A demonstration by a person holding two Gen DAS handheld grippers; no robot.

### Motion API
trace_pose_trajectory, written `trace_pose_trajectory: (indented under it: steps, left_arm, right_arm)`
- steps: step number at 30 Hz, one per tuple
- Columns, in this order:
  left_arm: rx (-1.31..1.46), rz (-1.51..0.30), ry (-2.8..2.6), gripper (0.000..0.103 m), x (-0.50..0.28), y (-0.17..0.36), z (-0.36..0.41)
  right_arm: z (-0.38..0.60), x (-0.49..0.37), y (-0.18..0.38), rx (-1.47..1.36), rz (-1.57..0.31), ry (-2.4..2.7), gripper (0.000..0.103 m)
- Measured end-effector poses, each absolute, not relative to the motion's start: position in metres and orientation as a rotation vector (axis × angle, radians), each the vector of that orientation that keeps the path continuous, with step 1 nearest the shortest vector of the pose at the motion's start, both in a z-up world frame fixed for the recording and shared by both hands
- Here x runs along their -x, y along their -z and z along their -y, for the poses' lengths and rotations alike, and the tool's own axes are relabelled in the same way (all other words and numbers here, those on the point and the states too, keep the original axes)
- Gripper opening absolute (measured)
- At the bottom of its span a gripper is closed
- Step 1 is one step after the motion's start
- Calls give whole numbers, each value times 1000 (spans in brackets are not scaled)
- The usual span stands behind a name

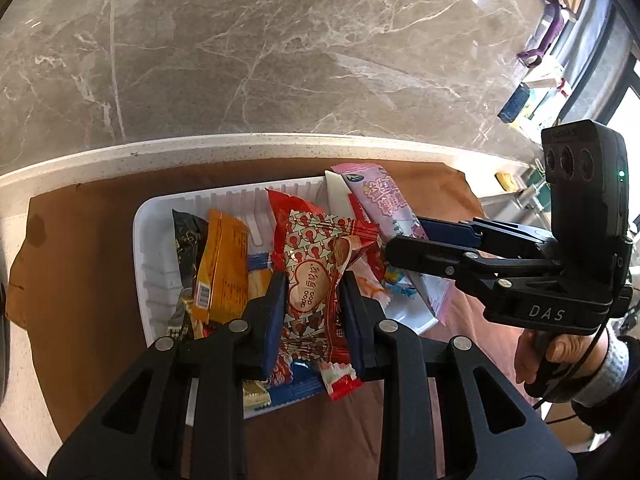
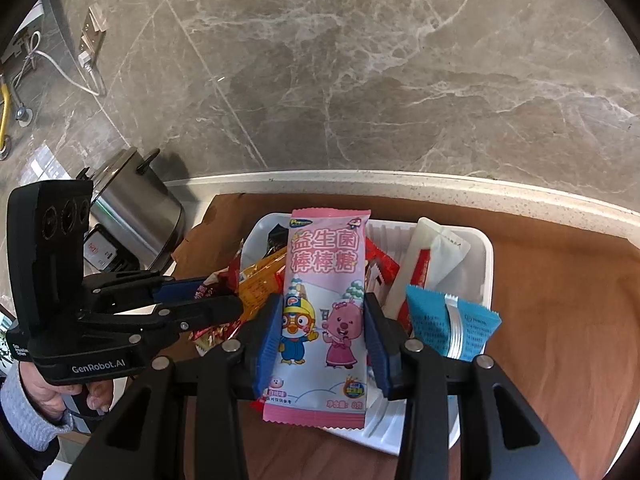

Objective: Organize snacks
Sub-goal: 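Place the heart-print packet in the tray while right tool places the pink packet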

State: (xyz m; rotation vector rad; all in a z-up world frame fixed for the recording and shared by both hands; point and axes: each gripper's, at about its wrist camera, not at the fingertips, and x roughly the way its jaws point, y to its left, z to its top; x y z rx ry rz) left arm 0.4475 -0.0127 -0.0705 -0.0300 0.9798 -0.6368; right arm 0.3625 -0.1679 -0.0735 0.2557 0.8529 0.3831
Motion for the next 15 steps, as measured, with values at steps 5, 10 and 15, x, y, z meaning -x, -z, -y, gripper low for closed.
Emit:
trace_pose_trajectory:
  steps: [5,10,15]
  left_arm:
    - [32,-983,631,25,-455,75,16]
    - [34,-987,622,25,-462,78,20]
    - [9,-986,608,25,-465,82,25]
  right_arm:
    - [169,-368,77,-263,-859,-381,43]
    - [172,-372,80,-269,-863,-377,43]
    - [172,-379,84,-271,-873,-374,44]
